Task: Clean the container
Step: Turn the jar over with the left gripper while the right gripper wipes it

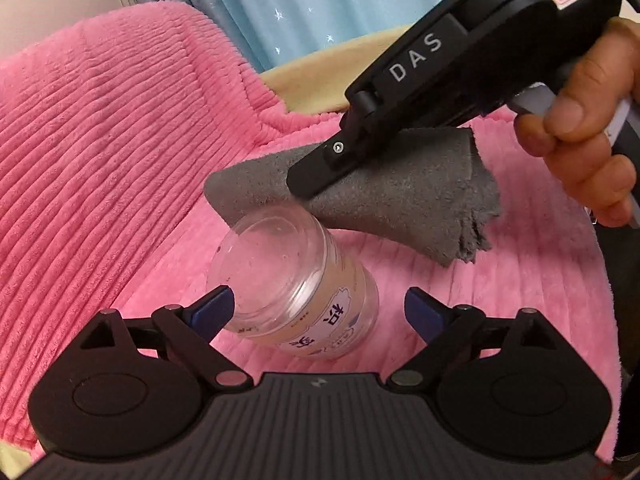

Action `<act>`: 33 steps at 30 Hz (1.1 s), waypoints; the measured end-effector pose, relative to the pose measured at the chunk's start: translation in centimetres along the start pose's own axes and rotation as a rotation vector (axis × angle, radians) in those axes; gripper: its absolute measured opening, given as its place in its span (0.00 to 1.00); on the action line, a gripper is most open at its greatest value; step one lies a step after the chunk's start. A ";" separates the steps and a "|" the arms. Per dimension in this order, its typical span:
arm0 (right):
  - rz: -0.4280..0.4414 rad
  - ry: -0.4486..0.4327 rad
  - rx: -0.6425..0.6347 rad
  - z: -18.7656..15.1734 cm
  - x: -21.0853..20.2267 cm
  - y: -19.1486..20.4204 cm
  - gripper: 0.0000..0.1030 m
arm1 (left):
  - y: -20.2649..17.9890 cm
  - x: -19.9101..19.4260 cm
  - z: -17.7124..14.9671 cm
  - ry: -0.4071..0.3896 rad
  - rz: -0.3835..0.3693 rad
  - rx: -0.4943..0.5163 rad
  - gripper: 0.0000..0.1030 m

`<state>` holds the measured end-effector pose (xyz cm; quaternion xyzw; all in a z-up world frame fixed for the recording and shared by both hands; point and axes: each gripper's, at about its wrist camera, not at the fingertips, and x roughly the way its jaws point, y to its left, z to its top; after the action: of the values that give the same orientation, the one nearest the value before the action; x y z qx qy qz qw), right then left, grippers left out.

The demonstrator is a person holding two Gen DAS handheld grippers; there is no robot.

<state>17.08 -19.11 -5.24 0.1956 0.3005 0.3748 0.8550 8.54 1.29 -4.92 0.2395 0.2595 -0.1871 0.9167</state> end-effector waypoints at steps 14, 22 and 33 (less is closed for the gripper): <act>0.005 0.015 0.011 -0.3 1.3 0.8 0.07 | 2.7 -2.4 -3.2 0.161 -0.082 -0.198 0.91; 0.002 0.048 0.000 -0.7 2.2 1.4 0.07 | 6.8 -4.9 -1.3 0.062 -0.018 -0.299 0.93; -0.061 0.001 0.065 0.1 1.4 -1.0 0.07 | 3.3 3.4 5.7 0.436 -0.146 0.204 0.93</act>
<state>18.43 -18.66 -6.24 0.2141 0.3187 0.3387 0.8590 14.96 0.24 -1.44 0.3460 0.4476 -0.2218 0.7942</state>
